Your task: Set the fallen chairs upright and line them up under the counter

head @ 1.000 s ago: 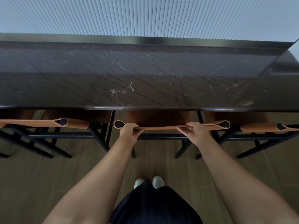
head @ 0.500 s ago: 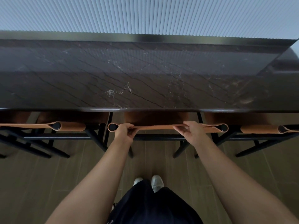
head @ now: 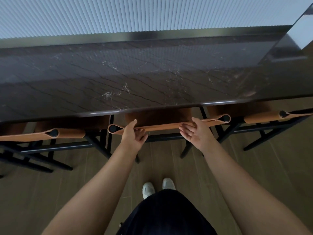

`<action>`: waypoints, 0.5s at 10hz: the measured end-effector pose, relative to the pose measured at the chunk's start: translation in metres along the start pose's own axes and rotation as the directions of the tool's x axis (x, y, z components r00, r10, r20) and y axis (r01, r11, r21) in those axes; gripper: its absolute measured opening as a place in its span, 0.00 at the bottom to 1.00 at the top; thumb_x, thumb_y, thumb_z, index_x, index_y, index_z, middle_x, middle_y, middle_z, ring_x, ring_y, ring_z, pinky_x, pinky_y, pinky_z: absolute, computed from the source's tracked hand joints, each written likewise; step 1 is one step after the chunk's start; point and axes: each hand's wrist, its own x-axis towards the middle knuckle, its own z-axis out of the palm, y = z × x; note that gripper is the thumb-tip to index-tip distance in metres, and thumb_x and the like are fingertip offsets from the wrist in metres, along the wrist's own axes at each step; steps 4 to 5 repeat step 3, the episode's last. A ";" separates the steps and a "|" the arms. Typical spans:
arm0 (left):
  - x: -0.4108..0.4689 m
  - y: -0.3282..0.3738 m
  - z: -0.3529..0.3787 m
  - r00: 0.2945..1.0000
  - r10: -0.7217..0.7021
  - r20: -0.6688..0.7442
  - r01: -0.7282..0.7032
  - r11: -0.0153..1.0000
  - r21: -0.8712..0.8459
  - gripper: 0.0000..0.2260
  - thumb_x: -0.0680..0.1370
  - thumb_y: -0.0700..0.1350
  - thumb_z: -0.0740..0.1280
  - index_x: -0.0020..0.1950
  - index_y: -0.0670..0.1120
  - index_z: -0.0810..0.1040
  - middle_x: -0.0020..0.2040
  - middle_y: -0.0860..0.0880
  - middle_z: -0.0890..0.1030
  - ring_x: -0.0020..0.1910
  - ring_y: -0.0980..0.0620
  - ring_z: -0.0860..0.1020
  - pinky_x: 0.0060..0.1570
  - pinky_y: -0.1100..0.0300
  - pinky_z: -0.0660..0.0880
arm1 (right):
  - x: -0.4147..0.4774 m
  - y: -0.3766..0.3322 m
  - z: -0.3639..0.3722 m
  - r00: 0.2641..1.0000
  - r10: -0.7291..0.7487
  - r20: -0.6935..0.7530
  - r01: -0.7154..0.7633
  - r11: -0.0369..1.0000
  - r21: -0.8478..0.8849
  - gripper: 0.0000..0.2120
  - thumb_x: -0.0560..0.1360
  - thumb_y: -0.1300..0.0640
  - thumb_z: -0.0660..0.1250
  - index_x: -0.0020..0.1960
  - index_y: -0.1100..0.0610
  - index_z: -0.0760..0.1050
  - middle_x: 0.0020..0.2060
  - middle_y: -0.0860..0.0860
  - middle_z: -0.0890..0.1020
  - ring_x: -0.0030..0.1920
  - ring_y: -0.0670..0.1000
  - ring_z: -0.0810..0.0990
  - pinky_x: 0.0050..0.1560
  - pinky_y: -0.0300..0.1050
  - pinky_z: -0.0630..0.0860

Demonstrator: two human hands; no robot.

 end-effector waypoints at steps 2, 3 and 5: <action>-0.030 -0.035 0.028 0.991 -0.055 0.120 0.044 0.995 0.090 0.11 0.80 0.45 0.64 0.58 0.40 0.75 0.55 0.41 0.81 0.55 0.44 0.79 0.59 0.47 0.71 | -0.018 -0.001 -0.034 0.994 -0.024 0.105 0.021 0.999 0.032 0.12 0.80 0.54 0.64 0.58 0.61 0.75 0.50 0.58 0.85 0.49 0.55 0.85 0.43 0.47 0.79; -0.038 -0.052 0.039 0.982 -0.076 0.171 0.044 0.983 0.181 0.12 0.81 0.46 0.60 0.59 0.41 0.77 0.55 0.44 0.83 0.55 0.47 0.79 0.65 0.46 0.68 | -0.027 -0.011 -0.060 0.993 -0.073 0.096 0.070 0.997 0.041 0.12 0.80 0.55 0.65 0.60 0.59 0.78 0.51 0.57 0.85 0.50 0.54 0.86 0.47 0.47 0.79; -0.038 -0.052 0.039 0.982 -0.076 0.171 0.044 0.983 0.181 0.12 0.81 0.46 0.60 0.59 0.41 0.77 0.55 0.44 0.83 0.55 0.47 0.79 0.65 0.46 0.68 | -0.027 -0.011 -0.060 0.993 -0.073 0.096 0.070 0.997 0.041 0.12 0.80 0.55 0.65 0.60 0.59 0.78 0.51 0.57 0.85 0.50 0.54 0.86 0.47 0.47 0.79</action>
